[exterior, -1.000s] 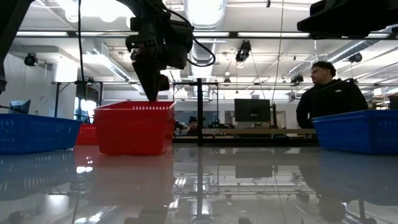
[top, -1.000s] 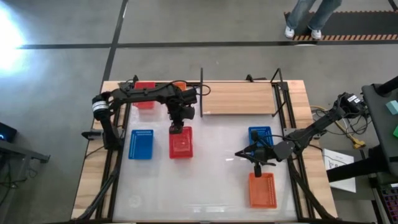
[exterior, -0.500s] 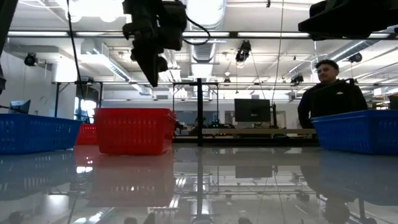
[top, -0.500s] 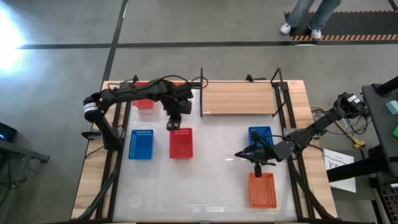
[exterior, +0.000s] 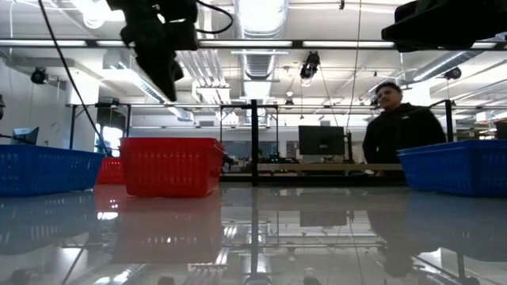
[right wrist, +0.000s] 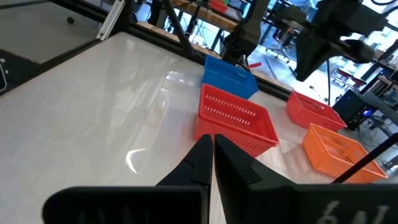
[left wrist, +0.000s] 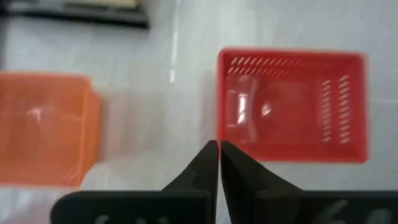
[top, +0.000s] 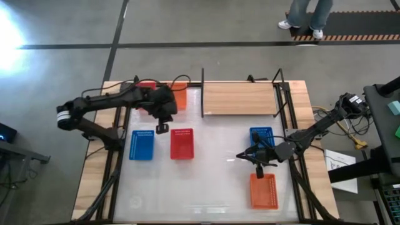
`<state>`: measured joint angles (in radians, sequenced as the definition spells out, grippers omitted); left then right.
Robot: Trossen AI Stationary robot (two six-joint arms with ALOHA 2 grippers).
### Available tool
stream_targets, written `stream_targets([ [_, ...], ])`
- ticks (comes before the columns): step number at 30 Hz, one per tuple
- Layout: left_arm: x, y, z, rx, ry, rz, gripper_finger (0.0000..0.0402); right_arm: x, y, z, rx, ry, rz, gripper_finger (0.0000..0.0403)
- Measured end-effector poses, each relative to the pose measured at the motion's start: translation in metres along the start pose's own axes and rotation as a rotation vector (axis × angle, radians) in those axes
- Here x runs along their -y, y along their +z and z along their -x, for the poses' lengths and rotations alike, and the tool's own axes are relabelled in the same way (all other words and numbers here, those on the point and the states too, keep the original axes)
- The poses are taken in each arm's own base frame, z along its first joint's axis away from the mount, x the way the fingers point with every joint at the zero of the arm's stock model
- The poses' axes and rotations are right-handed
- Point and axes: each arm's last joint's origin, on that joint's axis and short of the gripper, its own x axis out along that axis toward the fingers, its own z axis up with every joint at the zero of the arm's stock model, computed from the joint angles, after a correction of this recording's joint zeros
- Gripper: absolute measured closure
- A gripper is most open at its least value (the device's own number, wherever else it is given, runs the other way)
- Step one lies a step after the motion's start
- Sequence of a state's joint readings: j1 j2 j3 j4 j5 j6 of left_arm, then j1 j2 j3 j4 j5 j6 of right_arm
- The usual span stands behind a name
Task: Stack baskets on shelf by color
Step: Stack the top red basket on top of the bottom stacked red baskets
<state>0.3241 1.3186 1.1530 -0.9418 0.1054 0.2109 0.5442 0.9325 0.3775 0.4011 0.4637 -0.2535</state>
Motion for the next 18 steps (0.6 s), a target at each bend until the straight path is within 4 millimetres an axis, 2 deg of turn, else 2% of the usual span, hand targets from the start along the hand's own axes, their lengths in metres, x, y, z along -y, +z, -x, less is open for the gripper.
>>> stream_targets([
  [8,0.003,-0.034,0.005,-0.039,0.108,0.134,0.0401,0.0,0.0,0.0,0.0,0.0,0.0,0.0394],
  [14,-0.006,-0.047,0.008,-0.082,0.147,0.266,0.0399,0.0,0.0,0.0,0.0,0.0,0.0,0.0394],
  [18,-0.009,-0.051,0.007,-0.13,0.164,0.284,0.0378,0.0,0.0,0.0,0.0,0.0,0.0,0.0394],
])
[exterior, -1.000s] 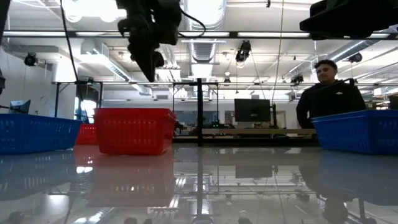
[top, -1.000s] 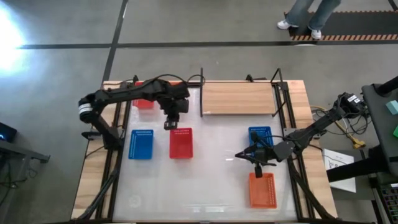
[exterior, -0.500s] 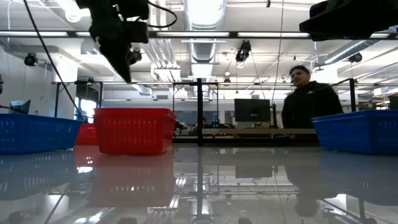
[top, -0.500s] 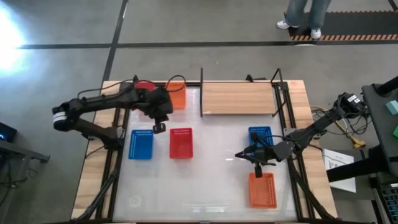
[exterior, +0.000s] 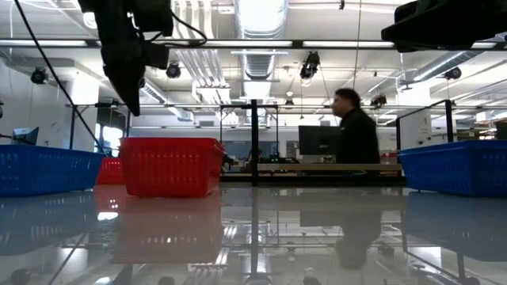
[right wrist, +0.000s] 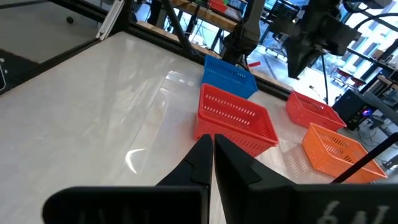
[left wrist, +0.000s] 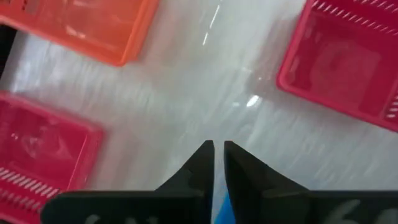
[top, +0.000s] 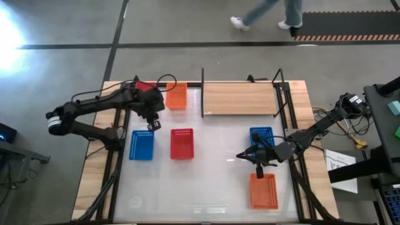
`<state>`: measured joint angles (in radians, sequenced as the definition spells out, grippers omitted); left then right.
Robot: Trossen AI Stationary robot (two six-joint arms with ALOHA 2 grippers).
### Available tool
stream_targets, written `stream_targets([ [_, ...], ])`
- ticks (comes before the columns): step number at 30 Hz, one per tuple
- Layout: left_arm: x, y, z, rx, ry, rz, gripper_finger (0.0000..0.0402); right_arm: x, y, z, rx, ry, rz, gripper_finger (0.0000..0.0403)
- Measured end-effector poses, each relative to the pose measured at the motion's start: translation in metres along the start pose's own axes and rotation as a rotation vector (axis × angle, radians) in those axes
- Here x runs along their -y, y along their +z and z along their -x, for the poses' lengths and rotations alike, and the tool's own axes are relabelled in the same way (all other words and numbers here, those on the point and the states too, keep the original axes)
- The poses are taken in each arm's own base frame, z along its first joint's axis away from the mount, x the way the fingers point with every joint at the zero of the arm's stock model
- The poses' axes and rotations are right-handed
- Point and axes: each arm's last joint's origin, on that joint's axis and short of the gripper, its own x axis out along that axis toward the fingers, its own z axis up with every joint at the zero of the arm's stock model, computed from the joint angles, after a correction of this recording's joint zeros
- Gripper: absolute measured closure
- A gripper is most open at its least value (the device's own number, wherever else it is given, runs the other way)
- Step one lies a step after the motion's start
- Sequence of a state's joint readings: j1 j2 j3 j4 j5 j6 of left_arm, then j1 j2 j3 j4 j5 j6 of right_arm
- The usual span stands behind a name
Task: Stack baskets on shelf by color
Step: Stack the top red basket on top of the bottom stacked red baskets
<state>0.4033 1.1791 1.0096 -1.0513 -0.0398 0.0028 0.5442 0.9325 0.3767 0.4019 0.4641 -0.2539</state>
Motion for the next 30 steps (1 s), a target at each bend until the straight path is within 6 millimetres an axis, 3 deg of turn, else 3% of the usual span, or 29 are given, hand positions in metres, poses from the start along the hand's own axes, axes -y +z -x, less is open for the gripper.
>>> stream_targets([
  [8,-0.003,-0.005,-0.009,-0.121,0.01,-0.019,0.0297,0.0,0.0,0.0,0.0,0.0,0.0,0.0394],
  [12,-0.011,-0.001,-0.012,-0.12,0.137,-0.106,0.027,0.0,0.0,0.0,0.0,0.0,0.0,0.0394],
  [21,-0.068,0.004,-0.047,-0.259,0.188,-0.009,0.0265,0.0,0.0,0.0,0.0,0.0,-0.005,0.0394],
  [30,-0.083,0.011,-0.078,-0.34,0.209,-0.124,0.0265,0.0,0.0,0.0,0.0,0.0,-0.004,0.0394],
])
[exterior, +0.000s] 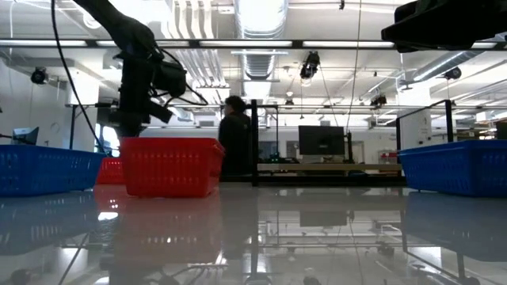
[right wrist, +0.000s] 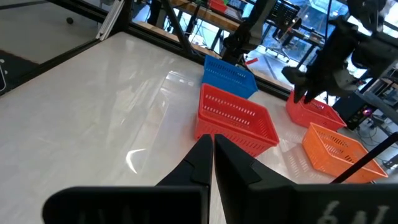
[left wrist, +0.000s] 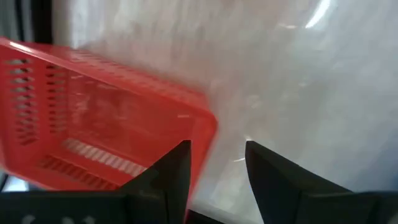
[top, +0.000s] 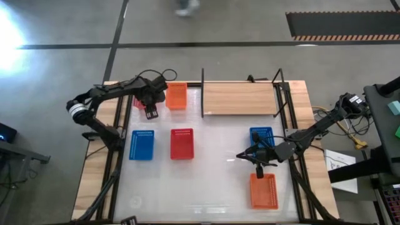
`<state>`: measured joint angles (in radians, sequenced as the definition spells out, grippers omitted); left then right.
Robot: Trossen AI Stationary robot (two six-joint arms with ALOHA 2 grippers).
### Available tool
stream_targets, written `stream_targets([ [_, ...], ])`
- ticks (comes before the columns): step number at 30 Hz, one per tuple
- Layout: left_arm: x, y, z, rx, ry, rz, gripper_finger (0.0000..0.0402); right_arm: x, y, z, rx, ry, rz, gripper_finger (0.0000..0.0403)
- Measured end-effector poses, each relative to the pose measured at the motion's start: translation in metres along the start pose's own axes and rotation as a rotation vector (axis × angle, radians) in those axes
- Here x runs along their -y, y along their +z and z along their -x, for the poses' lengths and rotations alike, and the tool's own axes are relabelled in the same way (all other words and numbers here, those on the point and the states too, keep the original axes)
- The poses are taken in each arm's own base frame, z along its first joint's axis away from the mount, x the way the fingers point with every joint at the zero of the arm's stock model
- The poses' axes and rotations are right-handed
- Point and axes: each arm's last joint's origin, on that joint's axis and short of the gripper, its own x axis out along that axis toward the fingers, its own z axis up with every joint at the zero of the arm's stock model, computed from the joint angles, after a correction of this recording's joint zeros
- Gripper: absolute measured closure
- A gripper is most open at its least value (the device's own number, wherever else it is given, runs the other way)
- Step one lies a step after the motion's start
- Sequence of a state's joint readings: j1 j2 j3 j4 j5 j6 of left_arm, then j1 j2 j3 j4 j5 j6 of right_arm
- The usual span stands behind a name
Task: Stack baskets on shelf by color
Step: Stack the top red basket on top of the bottom stacked red baskets
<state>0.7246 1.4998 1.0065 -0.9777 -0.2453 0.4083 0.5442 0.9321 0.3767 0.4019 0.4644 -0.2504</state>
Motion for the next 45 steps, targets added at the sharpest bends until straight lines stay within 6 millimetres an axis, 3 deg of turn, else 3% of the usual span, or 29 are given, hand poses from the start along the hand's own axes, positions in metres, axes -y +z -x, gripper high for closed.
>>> stream_targets([
  [11,-0.003,0.009,-0.013,-0.005,0.026,-0.063,0.0269,0.0,-0.001,0.0,-0.003,0.001,0.0,0.0394],
  [14,-0.004,0.009,-0.015,-0.011,0.023,-0.06,0.0293,0.0,-0.001,0.0,-0.004,0.001,-0.002,0.0394],
  [21,-0.004,0.004,-0.024,-0.041,0.01,-0.055,0.0389,0.0,-0.001,0.0,-0.004,0.001,-0.003,0.0394],
  [26,-0.003,-0.003,-0.018,-0.062,0.022,-0.031,0.0398,0.0,-0.001,0.0,-0.004,0.001,-0.003,0.0394],
  [31,-0.003,-0.011,0.011,-0.063,0.024,0.037,0.04,0.0,-0.001,0.0,-0.004,0.001,-0.003,0.0394],
  [37,0.01,-0.024,0.065,-0.024,0.036,0.123,0.0401,0.0,-0.001,0.0,-0.004,0.001,0.001,0.0394],
  [41,0.036,-0.029,0.101,0.056,0.007,0.146,0.0401,0.0,-0.001,0.0,-0.004,0.001,0.004,0.0394],
  [45,0.074,-0.025,0.13,0.148,-0.045,0.142,0.0401,0.0,-0.001,0.0,-0.004,0.001,0.01,0.0394],
])
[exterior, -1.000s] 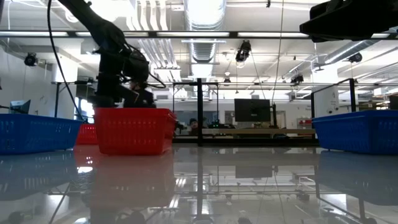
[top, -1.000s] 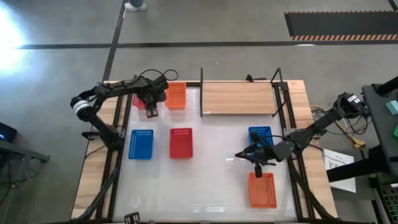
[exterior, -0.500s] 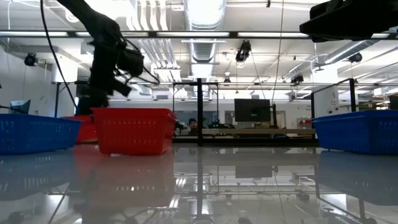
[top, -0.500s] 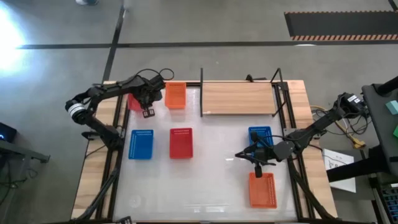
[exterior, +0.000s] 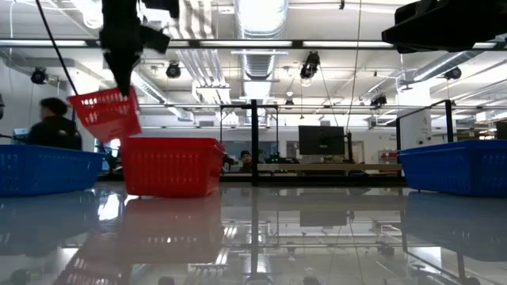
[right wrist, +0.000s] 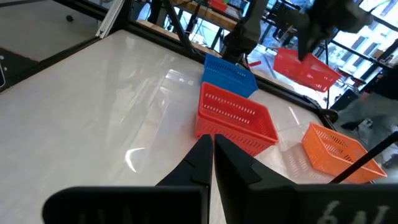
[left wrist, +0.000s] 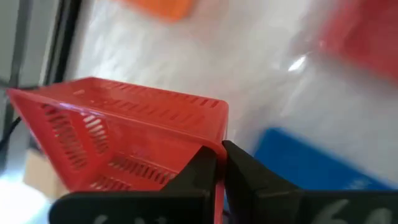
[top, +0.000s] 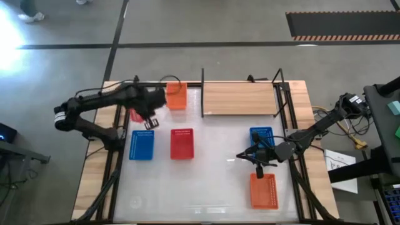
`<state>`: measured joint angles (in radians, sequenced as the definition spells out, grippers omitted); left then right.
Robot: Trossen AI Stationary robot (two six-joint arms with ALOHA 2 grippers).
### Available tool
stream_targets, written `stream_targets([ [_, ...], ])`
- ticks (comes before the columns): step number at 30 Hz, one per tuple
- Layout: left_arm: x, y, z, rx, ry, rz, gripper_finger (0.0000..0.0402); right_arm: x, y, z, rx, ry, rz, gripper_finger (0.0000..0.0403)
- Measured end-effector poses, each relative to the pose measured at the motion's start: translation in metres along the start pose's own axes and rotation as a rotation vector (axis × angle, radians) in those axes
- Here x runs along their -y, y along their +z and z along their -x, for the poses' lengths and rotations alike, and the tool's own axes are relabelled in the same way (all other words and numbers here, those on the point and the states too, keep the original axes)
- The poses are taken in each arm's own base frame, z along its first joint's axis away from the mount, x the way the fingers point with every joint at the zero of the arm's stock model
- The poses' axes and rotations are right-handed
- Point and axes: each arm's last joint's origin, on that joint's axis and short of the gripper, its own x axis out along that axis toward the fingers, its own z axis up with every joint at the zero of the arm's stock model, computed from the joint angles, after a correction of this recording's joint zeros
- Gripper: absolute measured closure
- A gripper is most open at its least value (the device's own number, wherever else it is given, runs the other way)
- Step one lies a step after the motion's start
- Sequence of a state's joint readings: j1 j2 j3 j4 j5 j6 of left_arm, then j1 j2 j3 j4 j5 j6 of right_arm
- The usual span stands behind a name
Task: Stack baskets on shelf by color
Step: Stack the top red basket on top of the bottom stacked red baskets
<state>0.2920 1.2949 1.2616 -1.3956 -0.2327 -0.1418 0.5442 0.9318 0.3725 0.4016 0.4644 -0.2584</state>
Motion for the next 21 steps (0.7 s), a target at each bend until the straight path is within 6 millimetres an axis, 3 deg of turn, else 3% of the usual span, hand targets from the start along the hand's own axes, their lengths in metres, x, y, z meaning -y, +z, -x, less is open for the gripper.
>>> stream_targets([
  [7,0.088,0.014,0.029,0.068,-0.101,-0.062,0.0401,0.0,0.0,0.0,0.002,-0.001,0.011,0.0394],
  [13,0.155,0.035,0.034,0.039,-0.161,-0.117,0.0401,0.001,0.002,0.0,0.022,-0.006,0.013,0.0394],
  [17,0.185,0.051,0.033,0.011,-0.189,-0.146,0.0401,0.001,0.003,0.0,0.026,-0.007,0.015,0.0394],
  [21,0.2,0.063,0.031,-0.011,-0.175,-0.186,0.0401,0.001,0.003,0.0,0.026,-0.007,0.016,0.0394],
])
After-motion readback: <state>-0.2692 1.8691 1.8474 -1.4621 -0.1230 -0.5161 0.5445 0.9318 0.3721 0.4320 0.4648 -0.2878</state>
